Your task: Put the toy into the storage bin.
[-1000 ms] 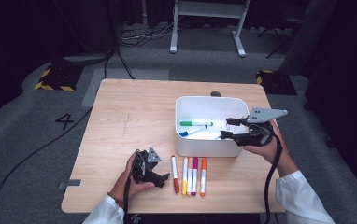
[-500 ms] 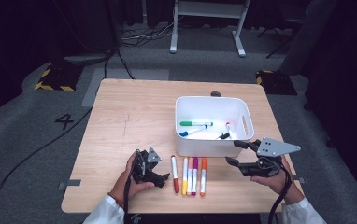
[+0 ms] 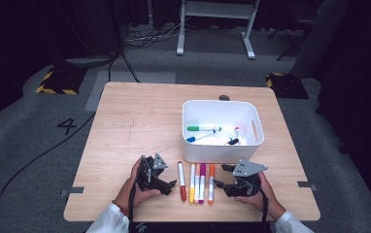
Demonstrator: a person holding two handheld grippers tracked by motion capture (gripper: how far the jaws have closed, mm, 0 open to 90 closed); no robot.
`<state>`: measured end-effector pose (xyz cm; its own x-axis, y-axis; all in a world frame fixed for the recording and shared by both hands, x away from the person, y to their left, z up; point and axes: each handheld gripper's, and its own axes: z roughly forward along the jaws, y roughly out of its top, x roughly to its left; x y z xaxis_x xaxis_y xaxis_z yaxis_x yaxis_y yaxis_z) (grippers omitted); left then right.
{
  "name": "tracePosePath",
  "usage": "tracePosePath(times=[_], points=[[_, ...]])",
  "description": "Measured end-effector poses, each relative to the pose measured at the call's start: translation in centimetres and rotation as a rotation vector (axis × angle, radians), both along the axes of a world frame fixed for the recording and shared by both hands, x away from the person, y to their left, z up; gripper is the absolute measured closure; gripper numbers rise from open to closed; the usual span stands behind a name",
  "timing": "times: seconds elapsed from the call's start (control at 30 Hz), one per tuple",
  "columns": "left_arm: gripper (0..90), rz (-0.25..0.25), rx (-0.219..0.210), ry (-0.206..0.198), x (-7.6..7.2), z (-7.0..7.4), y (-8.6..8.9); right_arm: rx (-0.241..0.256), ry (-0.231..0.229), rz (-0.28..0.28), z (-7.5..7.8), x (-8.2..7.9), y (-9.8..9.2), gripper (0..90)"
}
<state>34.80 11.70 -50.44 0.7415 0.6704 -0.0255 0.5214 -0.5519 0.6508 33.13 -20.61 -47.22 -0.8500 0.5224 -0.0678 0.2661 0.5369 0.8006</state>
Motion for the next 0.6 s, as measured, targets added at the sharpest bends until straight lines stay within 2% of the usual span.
tracePosePath(times=[0.07,0.2,0.3,0.5,0.6], points=[[0.1,-0.001,0.001,0.001,0.0,0.0,0.0,-0.005,0.009,-0.015,-0.5,0.4,0.4,37.4],[0.2,0.000,0.001,0.000,0.0,0.0,0.0,0.025,0.044,-0.041,-1.0,0.9,0.9,37.6],[0.2,-0.001,0.001,-0.002,0.0,0.0,0.0,0.004,0.032,-0.046,-1.2,1.0,1.6,37.8],[0.4,-0.002,0.004,-0.003,0.0,0.0,0.0,-0.029,0.053,-0.088,-2.1,1.4,2.0,41.1],[0.4,-0.001,0.003,-0.003,0.0,0.0,0.0,-0.024,0.067,-0.107,-2.3,1.7,1.6,44.4]])
